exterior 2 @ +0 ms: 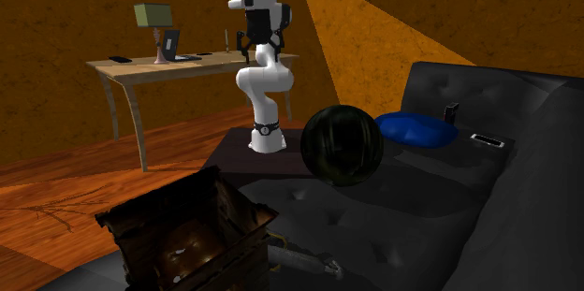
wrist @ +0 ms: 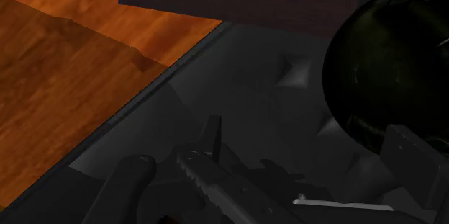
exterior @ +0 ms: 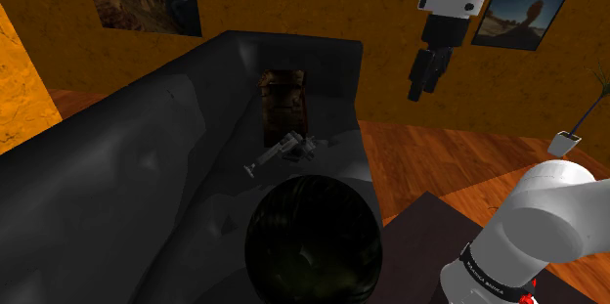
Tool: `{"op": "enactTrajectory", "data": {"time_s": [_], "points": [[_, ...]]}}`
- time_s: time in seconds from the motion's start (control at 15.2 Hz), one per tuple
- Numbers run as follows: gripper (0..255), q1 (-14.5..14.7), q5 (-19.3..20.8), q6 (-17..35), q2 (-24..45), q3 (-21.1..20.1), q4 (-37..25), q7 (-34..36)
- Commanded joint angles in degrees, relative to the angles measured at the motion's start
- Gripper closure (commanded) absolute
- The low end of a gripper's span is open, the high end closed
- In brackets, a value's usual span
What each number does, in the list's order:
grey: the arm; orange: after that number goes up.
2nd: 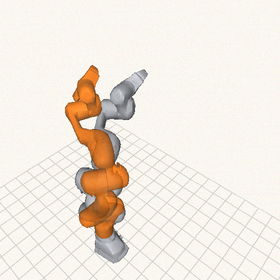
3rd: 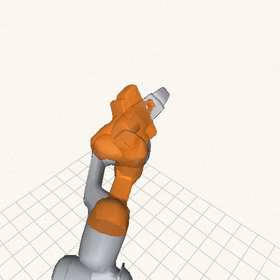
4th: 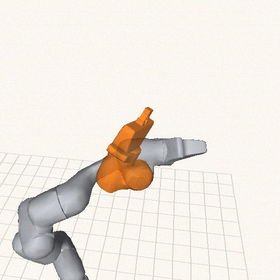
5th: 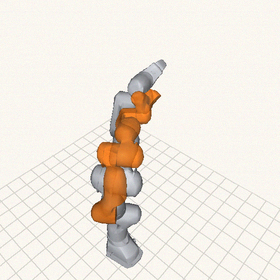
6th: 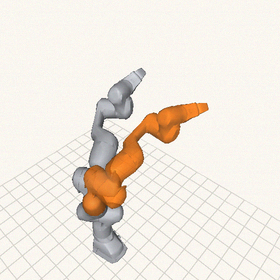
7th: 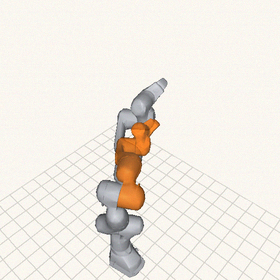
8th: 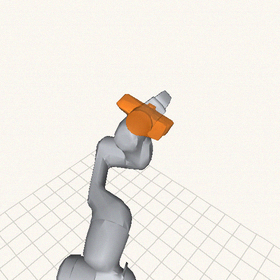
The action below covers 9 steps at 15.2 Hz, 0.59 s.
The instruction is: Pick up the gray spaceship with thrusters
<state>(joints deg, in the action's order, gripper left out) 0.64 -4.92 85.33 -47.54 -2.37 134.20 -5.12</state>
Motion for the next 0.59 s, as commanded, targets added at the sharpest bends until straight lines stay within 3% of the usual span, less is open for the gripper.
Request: {"op": "enactTrajectory", "data": {"time_s": [0.0, 0.53], "points": [[0, 0.0, 0.0, 0.0, 0.0, 0.0, 0.0, 0.0], [0, -0.9, 2.6, 9.0, 18.6, -4.6, -5.0, 3.6]]}}
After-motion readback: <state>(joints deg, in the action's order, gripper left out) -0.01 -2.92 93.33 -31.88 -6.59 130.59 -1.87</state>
